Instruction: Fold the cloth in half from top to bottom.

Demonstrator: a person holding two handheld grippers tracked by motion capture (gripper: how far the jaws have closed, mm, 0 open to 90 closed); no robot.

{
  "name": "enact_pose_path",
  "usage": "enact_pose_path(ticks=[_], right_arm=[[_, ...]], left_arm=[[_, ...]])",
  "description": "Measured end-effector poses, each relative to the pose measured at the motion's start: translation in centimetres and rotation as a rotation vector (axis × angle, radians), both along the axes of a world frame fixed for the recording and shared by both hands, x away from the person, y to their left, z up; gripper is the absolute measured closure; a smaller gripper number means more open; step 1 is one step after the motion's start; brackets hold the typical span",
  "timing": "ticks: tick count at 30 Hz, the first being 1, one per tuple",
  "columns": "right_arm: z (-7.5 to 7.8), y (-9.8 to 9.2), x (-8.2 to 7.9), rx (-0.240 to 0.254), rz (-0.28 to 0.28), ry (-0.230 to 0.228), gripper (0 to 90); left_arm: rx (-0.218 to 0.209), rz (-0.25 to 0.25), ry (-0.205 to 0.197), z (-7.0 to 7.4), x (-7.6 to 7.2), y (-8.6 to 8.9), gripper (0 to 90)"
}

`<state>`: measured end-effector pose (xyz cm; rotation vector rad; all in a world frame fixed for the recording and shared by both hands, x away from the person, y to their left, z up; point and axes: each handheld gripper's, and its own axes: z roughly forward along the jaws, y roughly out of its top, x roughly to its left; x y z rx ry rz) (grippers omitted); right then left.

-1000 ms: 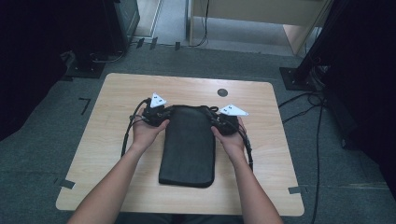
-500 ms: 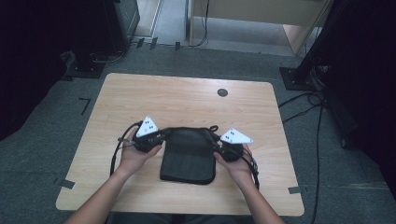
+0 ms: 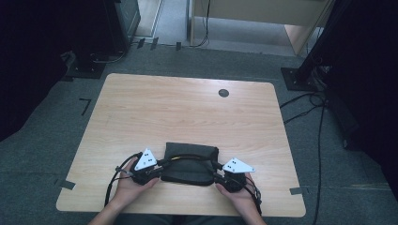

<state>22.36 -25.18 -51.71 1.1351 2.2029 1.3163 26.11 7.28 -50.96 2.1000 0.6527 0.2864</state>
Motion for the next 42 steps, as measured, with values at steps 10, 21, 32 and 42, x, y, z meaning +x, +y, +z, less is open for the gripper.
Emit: enact_pose_path(ticks=[10,21,32,42], right_arm=[[0.9,-4.4,-0.9,-0.034,-0.031,0.087,62.3],[1.7,-1.0,3.3,0.078,-0.066,0.044,81.4],[0.9,-4.4,-0.9,0.028,0.129,0.122,74.7],[1.5,0.1,-0.2,-0.024,-0.114,0.064,40.0]], left_arm=[[-0.046,0.136,0.058,0.1,1.9,3.0,55.9],[-0.041,0.134,0.028,-0.1,2.7,-0.2,56.9],[-0.026,-0.006,-0.003,0.1,0.6,2.2,48.1],[0.099,-0.030,-0.040,-0.3,-1.4,-1.5,40.0]])
